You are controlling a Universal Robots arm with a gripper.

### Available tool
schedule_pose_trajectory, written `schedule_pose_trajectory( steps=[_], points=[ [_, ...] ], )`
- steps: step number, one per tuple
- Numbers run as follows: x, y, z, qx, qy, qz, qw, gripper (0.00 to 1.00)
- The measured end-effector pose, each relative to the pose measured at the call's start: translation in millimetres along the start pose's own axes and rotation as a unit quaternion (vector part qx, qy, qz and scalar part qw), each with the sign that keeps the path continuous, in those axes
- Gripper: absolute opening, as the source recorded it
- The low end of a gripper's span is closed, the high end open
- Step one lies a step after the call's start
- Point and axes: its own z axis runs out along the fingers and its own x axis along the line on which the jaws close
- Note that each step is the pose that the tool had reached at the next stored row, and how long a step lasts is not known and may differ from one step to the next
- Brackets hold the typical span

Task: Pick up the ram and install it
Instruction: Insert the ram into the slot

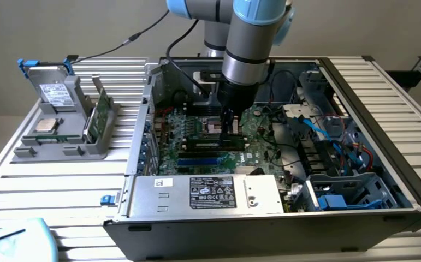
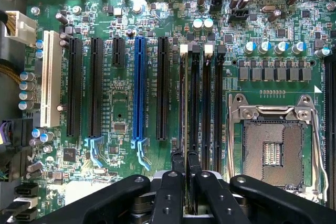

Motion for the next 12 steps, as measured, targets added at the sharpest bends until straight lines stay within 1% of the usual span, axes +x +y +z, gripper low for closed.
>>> schedule_pose_trajectory(
  steps=[10, 11, 12],
  points=[
    [0.0, 0.1, 0.0, -0.0002, 0.0, 0.0, 1.0, 0.14],
    [0.0, 0.1, 0.0, -0.0002, -0.0001, 0.0, 1.0, 0.16],
    [0.0, 0.1, 0.0, 0.0, 0.0, 0.0, 1.0, 0.22]
  ],
)
